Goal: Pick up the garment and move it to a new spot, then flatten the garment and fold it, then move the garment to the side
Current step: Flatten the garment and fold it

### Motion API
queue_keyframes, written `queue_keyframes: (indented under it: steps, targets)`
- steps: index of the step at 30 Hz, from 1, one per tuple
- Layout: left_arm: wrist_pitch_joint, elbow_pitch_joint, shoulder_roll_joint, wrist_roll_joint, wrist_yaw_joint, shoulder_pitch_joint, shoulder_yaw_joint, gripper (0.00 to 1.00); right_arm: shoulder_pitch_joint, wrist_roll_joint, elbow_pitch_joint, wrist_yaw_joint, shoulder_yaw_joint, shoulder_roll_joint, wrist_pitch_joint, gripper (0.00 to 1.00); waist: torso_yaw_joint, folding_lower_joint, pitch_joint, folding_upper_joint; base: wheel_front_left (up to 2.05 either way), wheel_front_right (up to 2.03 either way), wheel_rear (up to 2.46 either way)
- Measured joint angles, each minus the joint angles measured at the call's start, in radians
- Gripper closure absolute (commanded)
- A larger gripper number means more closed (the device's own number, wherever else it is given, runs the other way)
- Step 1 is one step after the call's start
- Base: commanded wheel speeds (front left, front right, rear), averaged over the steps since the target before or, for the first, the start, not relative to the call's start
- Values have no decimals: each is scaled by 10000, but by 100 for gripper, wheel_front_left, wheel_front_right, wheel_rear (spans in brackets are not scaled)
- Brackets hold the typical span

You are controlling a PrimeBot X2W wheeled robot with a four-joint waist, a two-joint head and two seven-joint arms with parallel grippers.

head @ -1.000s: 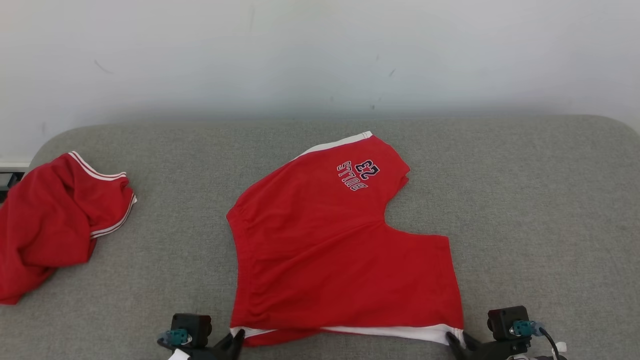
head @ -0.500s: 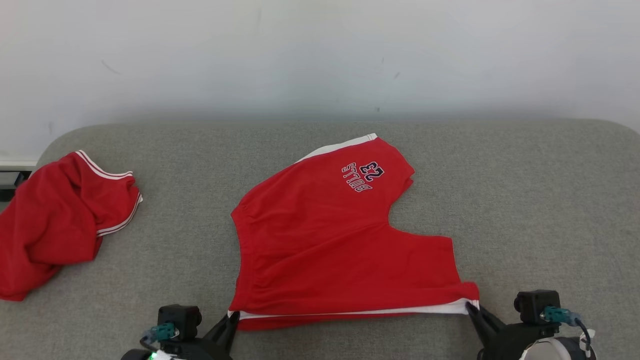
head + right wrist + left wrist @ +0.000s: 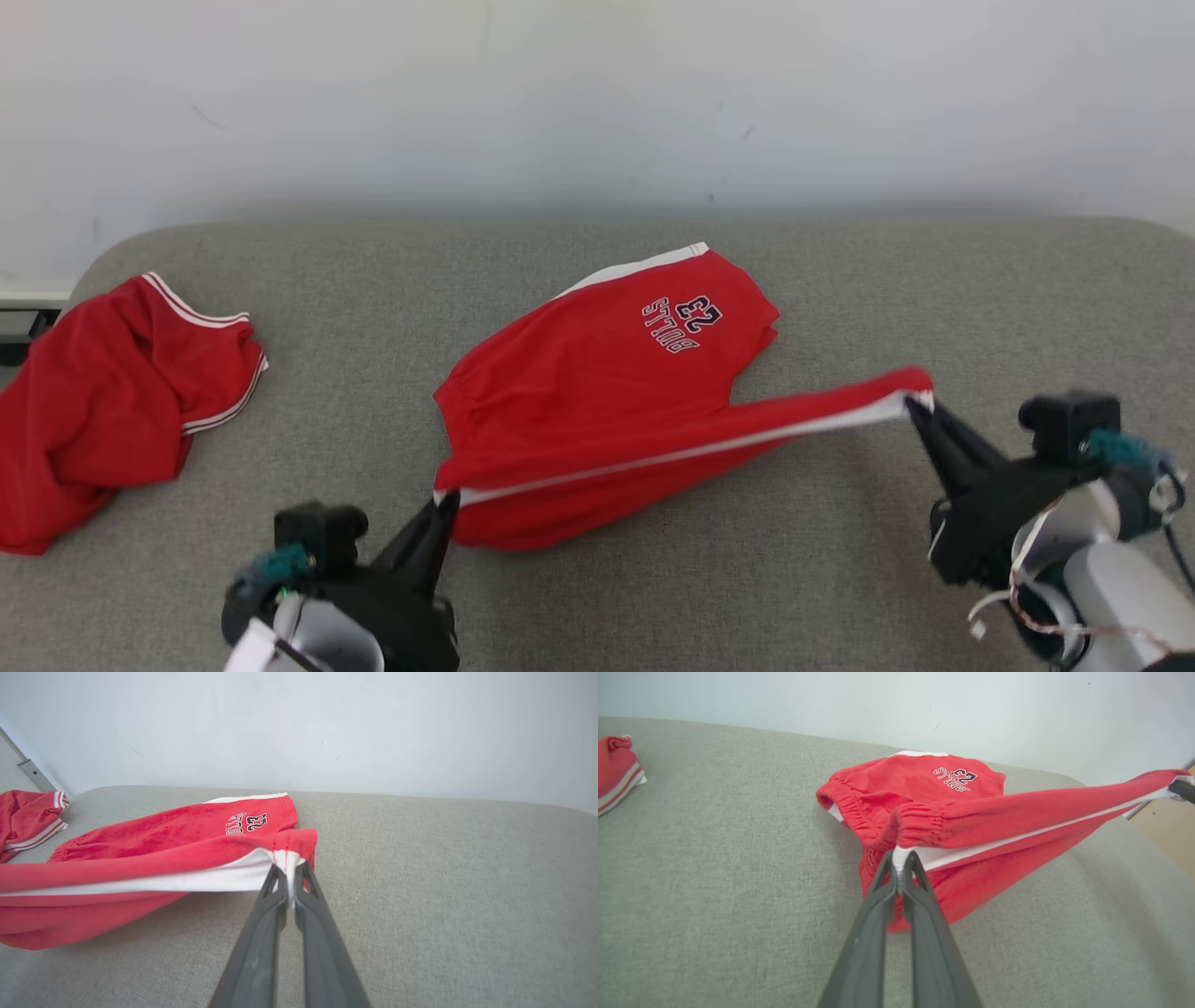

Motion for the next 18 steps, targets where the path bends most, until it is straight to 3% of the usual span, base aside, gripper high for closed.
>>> queue_keyframes:
  steps: [7, 18]
  targets:
    - [451, 213, -96, -663, -90, -1424, 109, 100, -1859, -86, 445, 211, 119, -261, 487, 100, 147, 1, 378, 0, 0, 0, 0]
    - [1241, 1488, -201, -1442, -102, -3893, 180, 100, -5250, -485, 2514, 481, 777, -165, 1567, 100, 558, 2, 1505, 0, 0, 0, 0]
